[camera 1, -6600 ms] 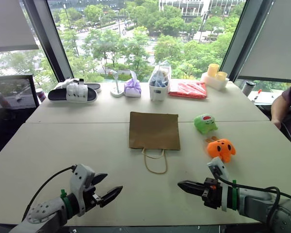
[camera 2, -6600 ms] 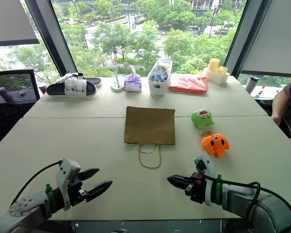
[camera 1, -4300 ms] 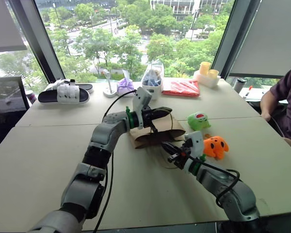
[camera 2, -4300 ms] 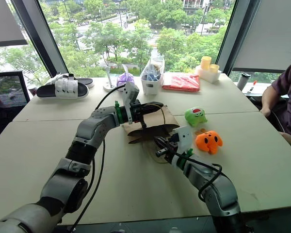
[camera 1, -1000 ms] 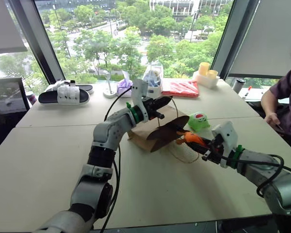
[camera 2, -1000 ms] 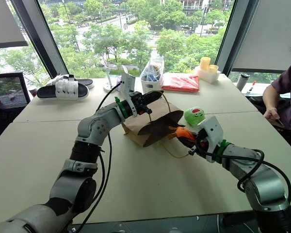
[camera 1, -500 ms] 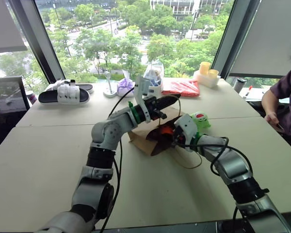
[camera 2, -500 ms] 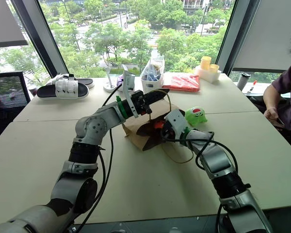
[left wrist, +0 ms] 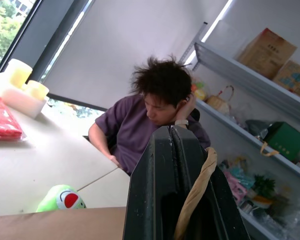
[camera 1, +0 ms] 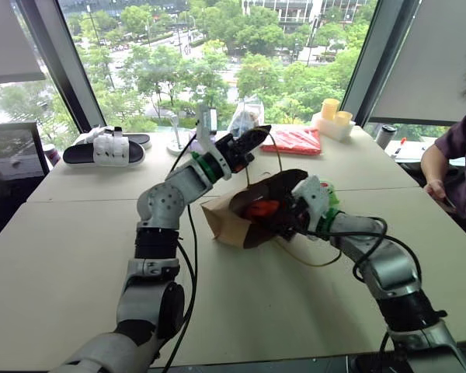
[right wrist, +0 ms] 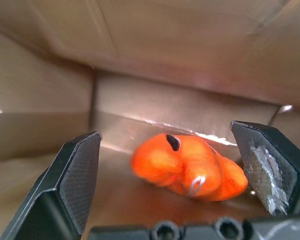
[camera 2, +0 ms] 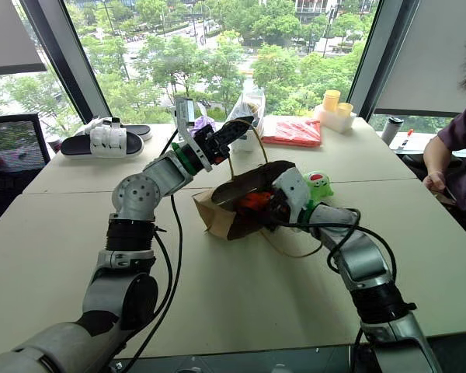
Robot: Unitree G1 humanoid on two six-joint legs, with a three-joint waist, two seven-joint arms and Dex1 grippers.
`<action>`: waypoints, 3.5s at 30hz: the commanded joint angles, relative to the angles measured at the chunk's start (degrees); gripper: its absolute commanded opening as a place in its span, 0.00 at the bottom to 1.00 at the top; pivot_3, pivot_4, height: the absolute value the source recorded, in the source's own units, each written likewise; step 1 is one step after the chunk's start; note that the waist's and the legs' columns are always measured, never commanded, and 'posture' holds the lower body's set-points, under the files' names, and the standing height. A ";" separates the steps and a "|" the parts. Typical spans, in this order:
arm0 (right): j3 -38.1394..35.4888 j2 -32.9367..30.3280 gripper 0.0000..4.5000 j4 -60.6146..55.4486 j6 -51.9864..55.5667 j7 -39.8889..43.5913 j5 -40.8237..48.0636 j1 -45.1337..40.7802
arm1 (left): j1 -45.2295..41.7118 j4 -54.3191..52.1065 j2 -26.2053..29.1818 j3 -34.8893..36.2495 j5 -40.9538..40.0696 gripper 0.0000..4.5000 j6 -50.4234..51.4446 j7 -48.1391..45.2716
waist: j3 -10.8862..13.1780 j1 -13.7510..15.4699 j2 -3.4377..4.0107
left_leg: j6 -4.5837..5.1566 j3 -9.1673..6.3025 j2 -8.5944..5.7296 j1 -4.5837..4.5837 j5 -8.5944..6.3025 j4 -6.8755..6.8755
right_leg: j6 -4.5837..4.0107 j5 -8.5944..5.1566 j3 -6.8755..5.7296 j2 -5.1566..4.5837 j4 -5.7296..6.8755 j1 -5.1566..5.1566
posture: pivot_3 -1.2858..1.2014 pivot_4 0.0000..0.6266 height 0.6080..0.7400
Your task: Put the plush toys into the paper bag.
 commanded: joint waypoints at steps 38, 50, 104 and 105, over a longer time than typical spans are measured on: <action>-5.90 2.92 0.01 83.07 -31.94 -21.38 -20.53 -36.69 | 2.40 -1.60 -0.24 -1.13 2.44 0.00 -2.33 2.36 | -0.01 -1.89 0.02 | -0.09 0.38 0.02 -0.03 0.07 -0.10 | -0.04 0.12 0.29 -0.03 0.16 -0.32 | 0.52 0.24 1.00; -18.88 -16.39 0.01 -10.01 20.89 -1.78 16.46 3.13 | -2.30 4.96 -1.48 4.16 -1.62 0.00 -2.64 2.03 | -0.01 -0.66 0.02 | 0.33 0.27 0.07 -0.02 -0.19 -0.10 | 0.02 0.11 0.16 0.00 -0.07 -0.29 | 0.52 0.24 1.00; -38.48 4.84 0.98 -12.84 30.69 -20.90 42.26 23.96 | -3.47 9.27 -3.59 7.31 -4.39 0.00 -4.49 5.81 | -0.02 0.66 -0.02 | 0.52 0.41 0.01 0.07 -0.28 0.09 | 0.07 0.30 0.28 -0.03 0.02 -0.23 | 0.52 0.24 1.00; -38.27 6.43 0.98 -13.22 30.25 -21.13 44.46 24.85 | -3.41 9.10 -3.62 7.29 -4.41 0.00 -4.38 5.86 | -0.03 0.69 -0.02 | 0.52 0.39 0.02 0.10 -0.28 0.09 | 0.07 0.30 0.27 -0.01 0.02 -0.20 | 0.52 0.24 1.00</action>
